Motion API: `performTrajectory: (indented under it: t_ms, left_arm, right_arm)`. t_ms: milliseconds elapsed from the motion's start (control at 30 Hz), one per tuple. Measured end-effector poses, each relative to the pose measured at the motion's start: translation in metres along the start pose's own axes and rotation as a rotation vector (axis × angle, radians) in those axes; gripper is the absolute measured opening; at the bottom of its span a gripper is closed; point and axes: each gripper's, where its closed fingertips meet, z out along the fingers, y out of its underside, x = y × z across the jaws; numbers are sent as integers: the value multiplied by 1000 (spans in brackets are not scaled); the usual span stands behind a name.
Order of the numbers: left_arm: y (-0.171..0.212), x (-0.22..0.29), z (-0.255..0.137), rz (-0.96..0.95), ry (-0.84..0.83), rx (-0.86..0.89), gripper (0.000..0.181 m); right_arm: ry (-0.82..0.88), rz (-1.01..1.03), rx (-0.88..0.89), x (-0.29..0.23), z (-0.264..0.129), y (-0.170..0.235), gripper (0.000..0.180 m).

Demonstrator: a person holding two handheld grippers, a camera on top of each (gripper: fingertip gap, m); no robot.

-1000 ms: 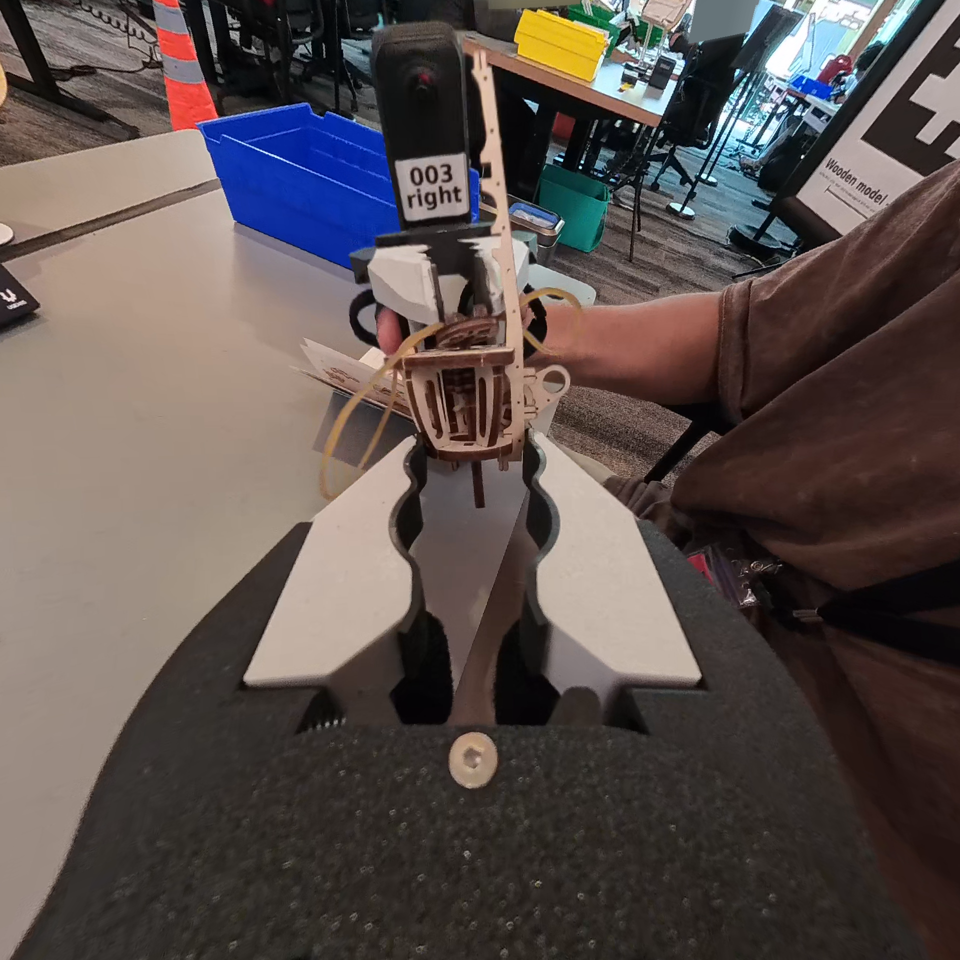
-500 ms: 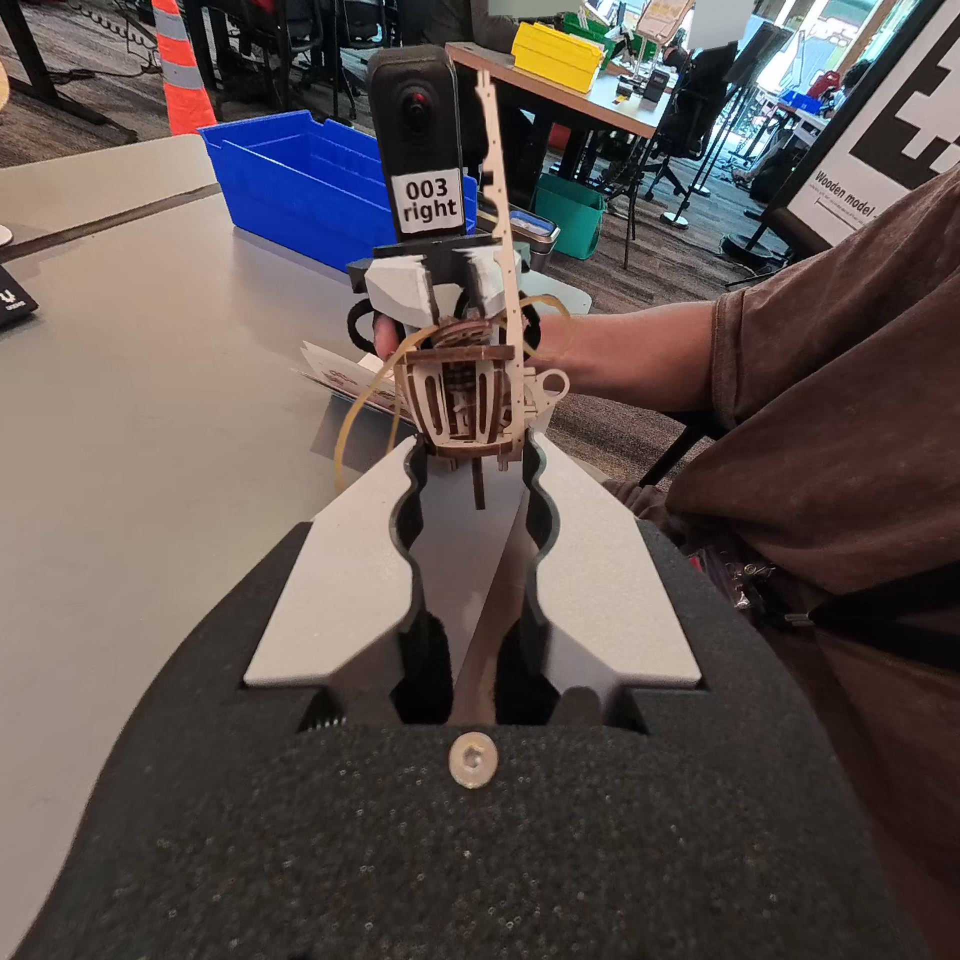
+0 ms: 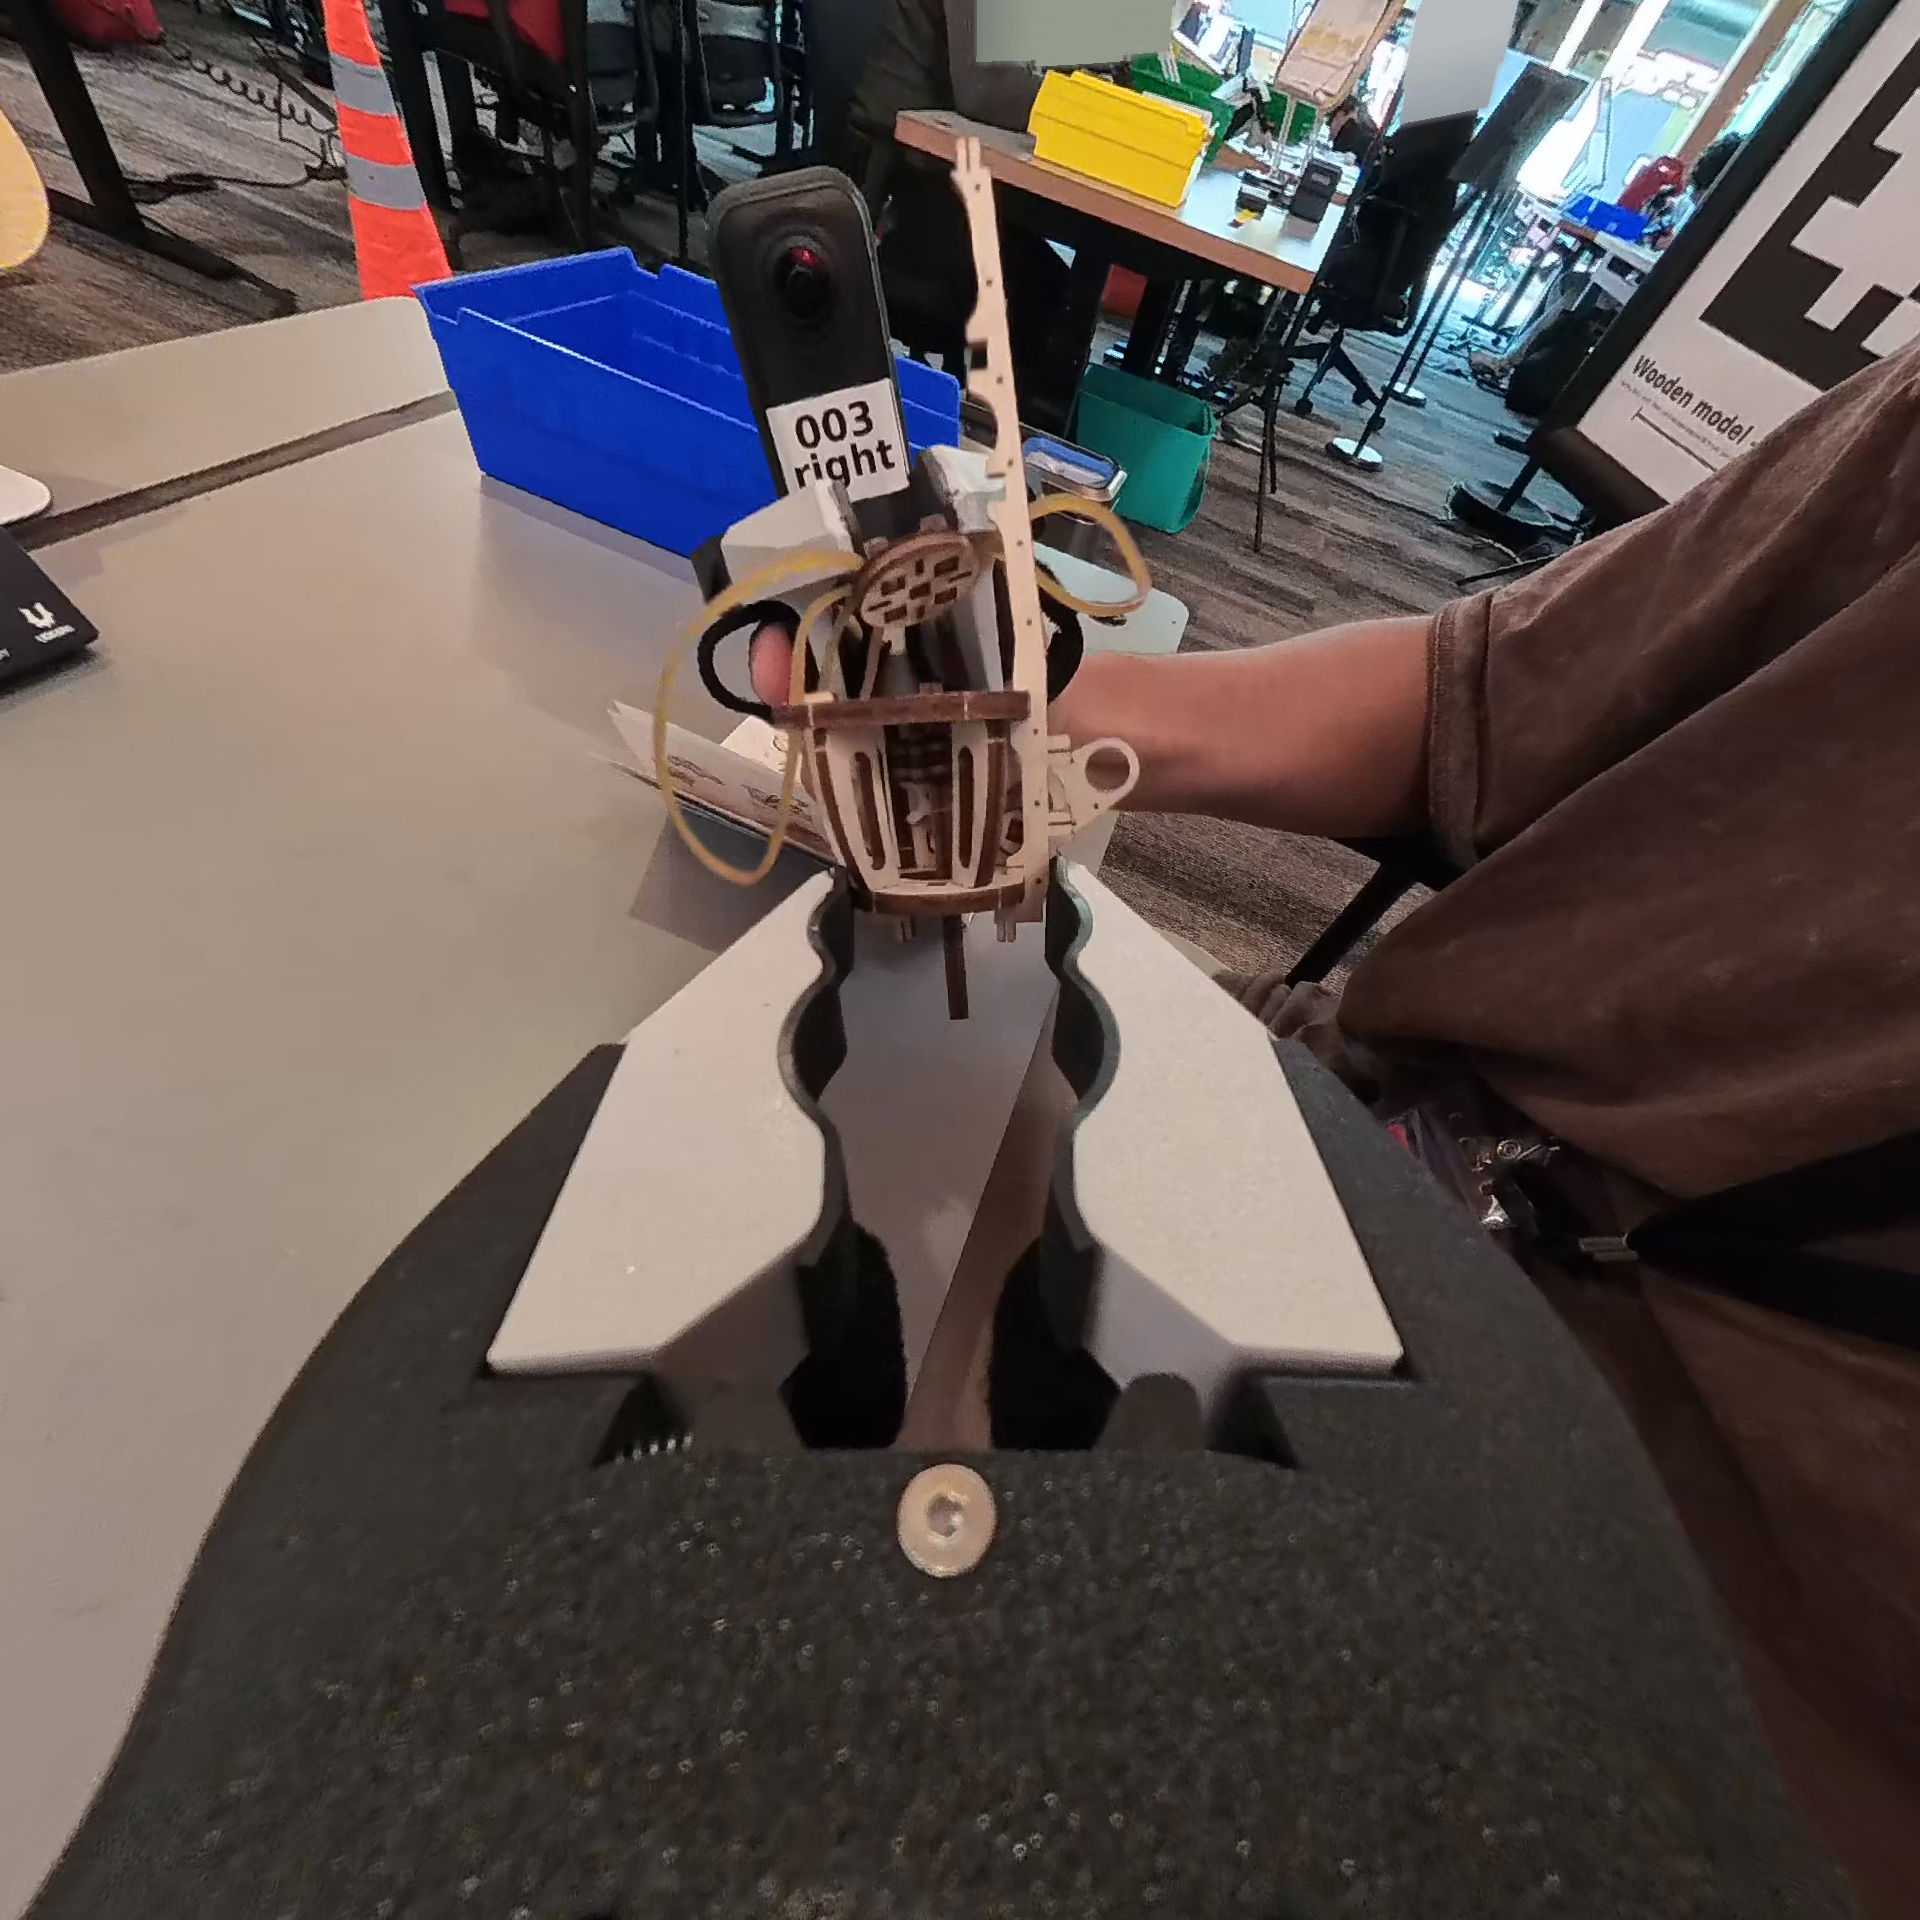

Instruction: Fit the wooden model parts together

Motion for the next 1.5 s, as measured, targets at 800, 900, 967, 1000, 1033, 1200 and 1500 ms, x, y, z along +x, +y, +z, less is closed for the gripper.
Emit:
performTrajectory:
  t_ms: [800,900,967,1000,1033,1200,1500]
  left_arm:
    - [2,0,1,-14,8,-5,35]
    - [2,0,2,-10,7,-7,34]
    - [2,0,1,-11,8,-5,34]
    - [2,0,2,-11,8,-7,34]
    - [2,0,1,-10,6,-7,34]
    - [2,0,1,-12,7,-6,34]
    - [3,1,2,-11,9,-10,35]
  right_arm:
    - [47,-112,-155,1,2,16,12]
    - [52,-124,-170,1,2,16,12]
    - [55,-129,-174,1,2,16,12]
    - [57,-133,-177,1,2,16,12]
    - [59,-135,-179,1,2,16,12]
    - [60,-144,-198,0,1,17,12]
    - [69,-168,-217,0,1,18,12]
